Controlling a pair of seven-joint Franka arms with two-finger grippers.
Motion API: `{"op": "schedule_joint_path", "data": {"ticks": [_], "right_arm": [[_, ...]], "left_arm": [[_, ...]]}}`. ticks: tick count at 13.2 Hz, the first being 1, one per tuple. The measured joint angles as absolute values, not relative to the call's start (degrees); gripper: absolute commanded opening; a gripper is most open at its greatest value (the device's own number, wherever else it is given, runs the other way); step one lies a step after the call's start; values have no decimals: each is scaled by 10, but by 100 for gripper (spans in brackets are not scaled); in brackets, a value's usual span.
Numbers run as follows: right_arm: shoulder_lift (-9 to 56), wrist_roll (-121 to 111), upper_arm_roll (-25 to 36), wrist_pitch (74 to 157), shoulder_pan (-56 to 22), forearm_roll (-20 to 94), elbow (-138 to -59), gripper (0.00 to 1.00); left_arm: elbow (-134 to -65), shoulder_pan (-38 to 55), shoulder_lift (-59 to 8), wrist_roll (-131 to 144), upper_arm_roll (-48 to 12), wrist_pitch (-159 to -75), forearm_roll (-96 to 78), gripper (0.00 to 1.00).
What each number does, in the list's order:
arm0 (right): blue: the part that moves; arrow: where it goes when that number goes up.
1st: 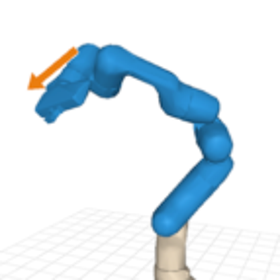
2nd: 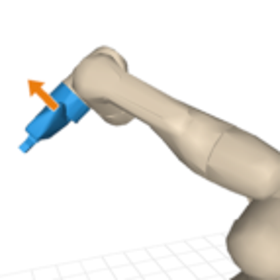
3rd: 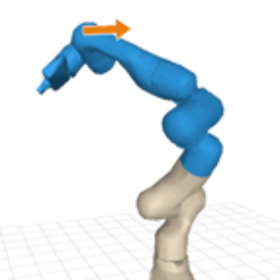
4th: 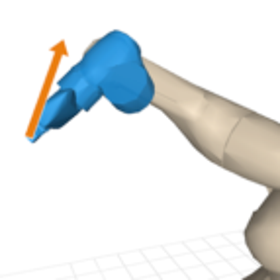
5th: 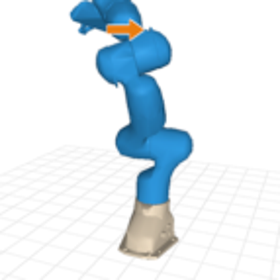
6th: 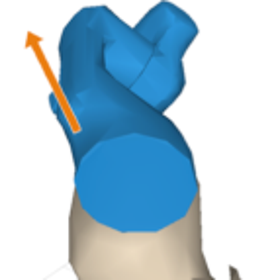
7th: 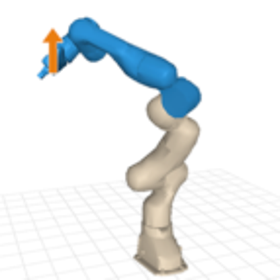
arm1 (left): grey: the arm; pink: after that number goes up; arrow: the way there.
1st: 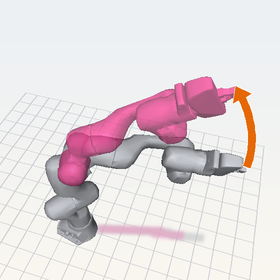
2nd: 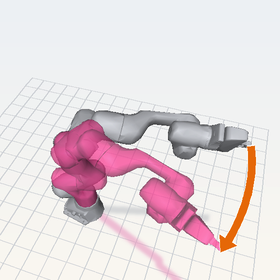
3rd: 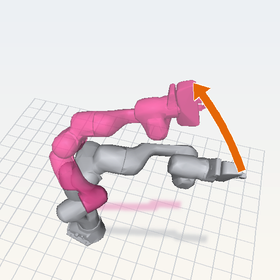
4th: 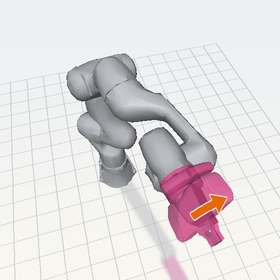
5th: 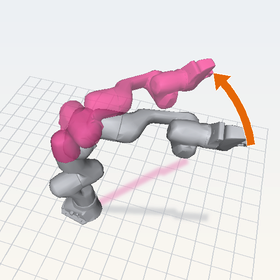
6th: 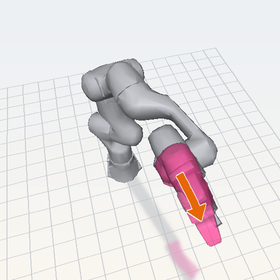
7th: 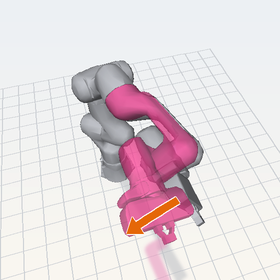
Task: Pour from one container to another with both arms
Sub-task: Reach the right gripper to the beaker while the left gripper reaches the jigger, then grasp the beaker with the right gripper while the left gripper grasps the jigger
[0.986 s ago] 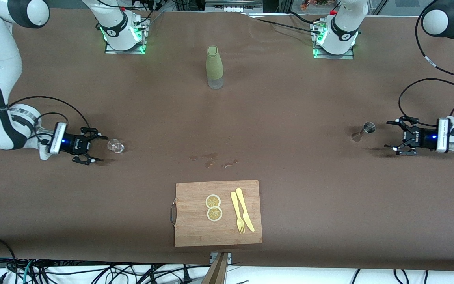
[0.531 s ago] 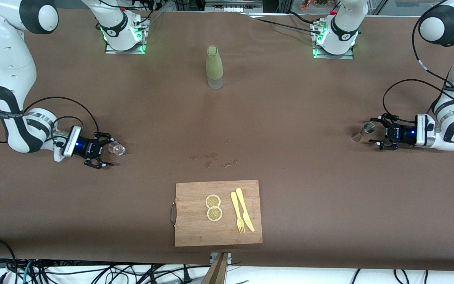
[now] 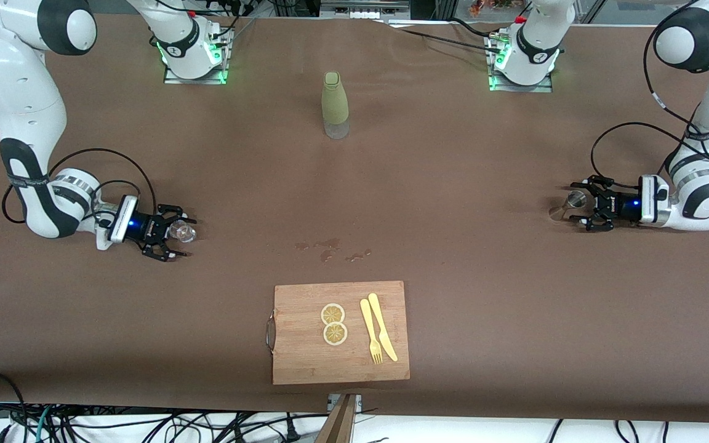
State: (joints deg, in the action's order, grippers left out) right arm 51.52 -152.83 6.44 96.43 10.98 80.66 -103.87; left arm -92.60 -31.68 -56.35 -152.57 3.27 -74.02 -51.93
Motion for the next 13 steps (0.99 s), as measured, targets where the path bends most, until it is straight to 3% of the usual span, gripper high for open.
{"op": "schedule_joint_path", "data": {"ticks": [2,5,6,9,10,11,12,13], "right_arm": [[515,-1529,64,963,110,807,-1041,86],[514,-1530,63,962,109,807,-1041,40],[515,-1530,60,962,109,807,-1043,37],[515,-1530,57,962,108,810,-1044,20],[515,-1530,57,962,107,810,-1046,18],[515,-1530,57,962,104,810,-1047,12],[515,-1530,57,962,103,810,-1048,12],[515,-1530,57,962,102,810,-1048,12]], "left_arm": [[-940,-317,-563,-1534,33,-746,-533,100],[-947,-317,-563,-1541,32,-753,-538,100],[-947,-317,-562,-1543,31,-754,-538,99],[-948,-314,-561,-1545,30,-757,-539,80],[-948,-313,-561,-1546,29,-758,-540,68],[-948,-312,-561,-1546,28,-759,-541,45],[-948,-311,-561,-1546,28,-759,-541,37],[-948,-311,-561,-1547,28,-760,-541,36]]}}
